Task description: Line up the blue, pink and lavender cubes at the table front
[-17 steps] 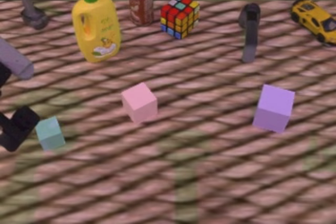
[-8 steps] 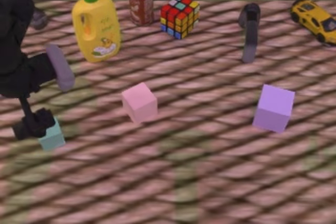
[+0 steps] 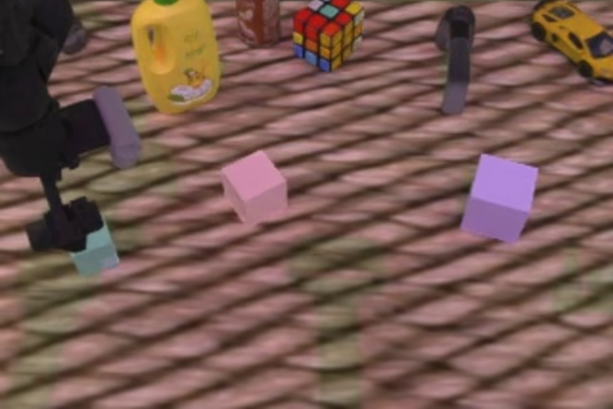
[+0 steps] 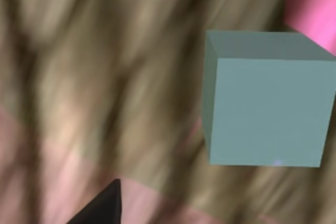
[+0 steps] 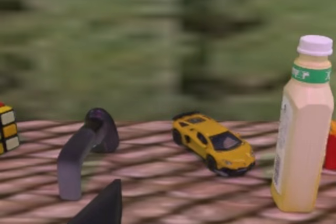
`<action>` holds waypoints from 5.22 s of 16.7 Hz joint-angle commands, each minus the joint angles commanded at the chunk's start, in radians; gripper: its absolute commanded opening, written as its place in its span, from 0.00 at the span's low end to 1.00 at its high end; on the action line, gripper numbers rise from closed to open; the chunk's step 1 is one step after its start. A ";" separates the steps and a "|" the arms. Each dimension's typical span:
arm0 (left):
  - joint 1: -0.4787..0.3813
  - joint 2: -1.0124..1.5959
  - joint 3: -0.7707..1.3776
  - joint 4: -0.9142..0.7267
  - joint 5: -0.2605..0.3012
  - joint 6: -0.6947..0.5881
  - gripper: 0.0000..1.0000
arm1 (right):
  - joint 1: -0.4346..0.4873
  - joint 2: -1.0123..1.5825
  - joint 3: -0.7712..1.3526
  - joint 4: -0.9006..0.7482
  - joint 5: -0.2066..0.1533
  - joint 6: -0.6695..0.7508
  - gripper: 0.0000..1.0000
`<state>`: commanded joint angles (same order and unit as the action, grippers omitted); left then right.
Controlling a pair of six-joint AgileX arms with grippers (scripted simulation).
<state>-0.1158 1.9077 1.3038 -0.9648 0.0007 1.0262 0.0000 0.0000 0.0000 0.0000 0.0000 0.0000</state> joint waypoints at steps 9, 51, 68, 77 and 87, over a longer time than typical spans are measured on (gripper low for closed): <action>-0.004 0.149 -0.129 0.284 0.001 0.004 1.00 | 0.000 0.000 0.000 0.000 0.000 0.000 1.00; 0.009 0.006 -0.021 0.030 0.014 -0.013 0.00 | 0.000 0.000 0.000 0.000 0.000 0.000 1.00; -0.833 0.365 0.608 -0.243 0.008 -0.397 0.00 | 0.000 0.000 0.000 0.000 0.000 0.000 1.00; -0.855 0.382 0.601 -0.207 0.008 -0.417 0.00 | 0.000 0.000 0.000 0.000 0.000 0.000 1.00; -0.863 0.453 0.486 -0.025 0.007 -0.417 0.00 | 0.000 0.000 0.000 0.000 0.000 0.000 1.00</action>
<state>-0.9788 2.3605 1.7900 -0.9897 0.0081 0.6092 0.0000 0.0000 0.0000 0.0000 0.0000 0.0000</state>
